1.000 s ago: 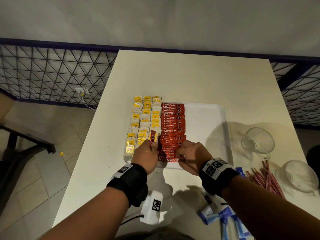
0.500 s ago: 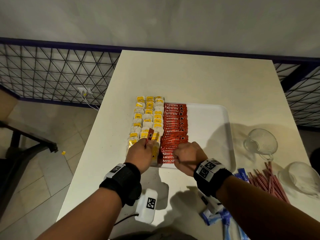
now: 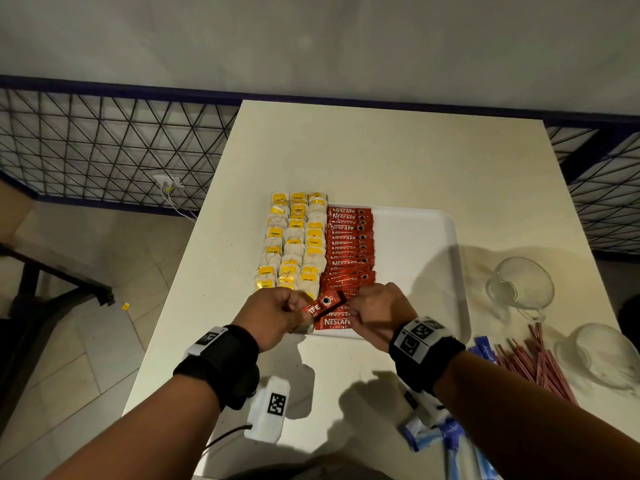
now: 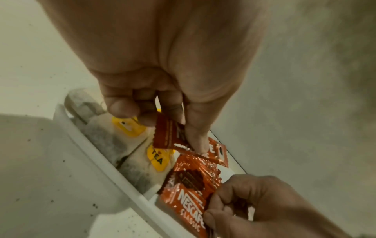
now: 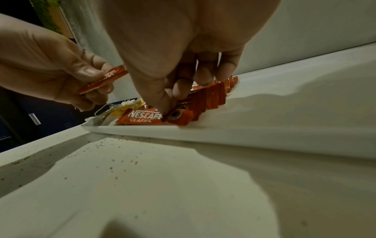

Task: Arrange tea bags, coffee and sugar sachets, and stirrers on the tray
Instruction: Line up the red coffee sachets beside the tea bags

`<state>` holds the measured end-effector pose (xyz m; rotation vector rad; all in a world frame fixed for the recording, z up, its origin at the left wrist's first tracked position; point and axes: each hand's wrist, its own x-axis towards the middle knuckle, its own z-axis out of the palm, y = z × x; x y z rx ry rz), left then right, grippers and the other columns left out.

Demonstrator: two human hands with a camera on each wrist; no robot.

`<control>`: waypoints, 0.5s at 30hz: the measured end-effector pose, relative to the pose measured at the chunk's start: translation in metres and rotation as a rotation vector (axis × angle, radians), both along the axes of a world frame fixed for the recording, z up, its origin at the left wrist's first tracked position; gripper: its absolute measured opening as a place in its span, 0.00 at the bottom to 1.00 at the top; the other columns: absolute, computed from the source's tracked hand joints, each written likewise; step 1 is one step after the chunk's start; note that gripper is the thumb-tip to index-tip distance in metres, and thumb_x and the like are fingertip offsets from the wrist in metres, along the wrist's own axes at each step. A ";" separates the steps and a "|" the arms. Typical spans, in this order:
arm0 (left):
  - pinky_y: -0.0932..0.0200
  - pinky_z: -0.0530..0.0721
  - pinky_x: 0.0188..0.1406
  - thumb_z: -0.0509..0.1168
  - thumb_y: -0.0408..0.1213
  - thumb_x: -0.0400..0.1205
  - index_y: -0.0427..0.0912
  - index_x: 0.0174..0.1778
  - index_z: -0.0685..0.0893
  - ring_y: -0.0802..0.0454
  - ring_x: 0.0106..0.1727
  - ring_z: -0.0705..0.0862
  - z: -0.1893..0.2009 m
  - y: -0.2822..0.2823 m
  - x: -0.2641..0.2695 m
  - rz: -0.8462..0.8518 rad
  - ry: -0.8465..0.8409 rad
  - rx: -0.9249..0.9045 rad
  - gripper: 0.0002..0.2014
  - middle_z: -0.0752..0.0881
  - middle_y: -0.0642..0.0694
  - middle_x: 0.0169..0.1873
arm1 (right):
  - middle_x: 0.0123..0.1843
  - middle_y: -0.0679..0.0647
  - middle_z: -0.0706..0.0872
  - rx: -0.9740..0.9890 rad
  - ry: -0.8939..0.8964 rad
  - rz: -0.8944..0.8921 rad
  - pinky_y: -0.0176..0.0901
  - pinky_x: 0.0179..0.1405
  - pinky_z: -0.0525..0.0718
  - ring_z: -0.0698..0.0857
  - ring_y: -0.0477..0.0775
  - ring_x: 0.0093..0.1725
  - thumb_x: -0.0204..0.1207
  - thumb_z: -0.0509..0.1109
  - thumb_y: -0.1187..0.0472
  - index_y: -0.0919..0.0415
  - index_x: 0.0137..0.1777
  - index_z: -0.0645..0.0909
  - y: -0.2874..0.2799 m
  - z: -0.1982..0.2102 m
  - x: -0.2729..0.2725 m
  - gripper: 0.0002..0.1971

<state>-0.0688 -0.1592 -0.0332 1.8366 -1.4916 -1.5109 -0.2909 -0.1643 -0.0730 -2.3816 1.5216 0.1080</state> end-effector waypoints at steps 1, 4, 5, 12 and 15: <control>0.60 0.82 0.39 0.74 0.28 0.75 0.43 0.38 0.86 0.55 0.33 0.81 -0.001 -0.002 0.000 -0.044 -0.055 -0.020 0.06 0.84 0.52 0.32 | 0.35 0.45 0.82 -0.003 -0.006 -0.006 0.43 0.40 0.71 0.84 0.53 0.38 0.70 0.67 0.51 0.46 0.31 0.74 0.000 -0.001 0.000 0.08; 0.71 0.76 0.39 0.76 0.33 0.74 0.50 0.35 0.88 0.67 0.33 0.80 0.002 -0.004 -0.006 -0.199 -0.198 -0.043 0.07 0.85 0.61 0.30 | 0.37 0.45 0.82 0.011 -0.019 -0.006 0.43 0.42 0.69 0.84 0.52 0.40 0.70 0.62 0.50 0.47 0.33 0.76 0.000 -0.003 -0.001 0.07; 0.71 0.74 0.40 0.76 0.35 0.74 0.50 0.37 0.89 0.66 0.37 0.81 0.003 -0.004 -0.010 -0.271 -0.260 -0.054 0.04 0.86 0.61 0.32 | 0.38 0.44 0.82 0.025 -0.021 -0.004 0.44 0.43 0.70 0.83 0.52 0.42 0.71 0.60 0.49 0.46 0.34 0.76 0.000 -0.001 -0.001 0.07; 0.62 0.79 0.51 0.69 0.38 0.79 0.51 0.51 0.91 0.50 0.52 0.85 0.002 -0.002 -0.040 -0.505 -0.501 -0.137 0.09 0.89 0.51 0.50 | 0.44 0.43 0.82 0.094 -0.009 -0.002 0.46 0.56 0.76 0.81 0.49 0.48 0.78 0.61 0.51 0.46 0.39 0.75 0.000 0.012 -0.007 0.07; 0.64 0.77 0.50 0.70 0.40 0.79 0.54 0.51 0.90 0.51 0.53 0.84 -0.001 -0.002 -0.047 -0.516 -0.510 -0.148 0.08 0.89 0.52 0.51 | 0.45 0.42 0.82 0.134 -0.031 -0.017 0.43 0.60 0.75 0.79 0.47 0.46 0.80 0.60 0.51 0.46 0.42 0.80 -0.002 0.015 -0.016 0.08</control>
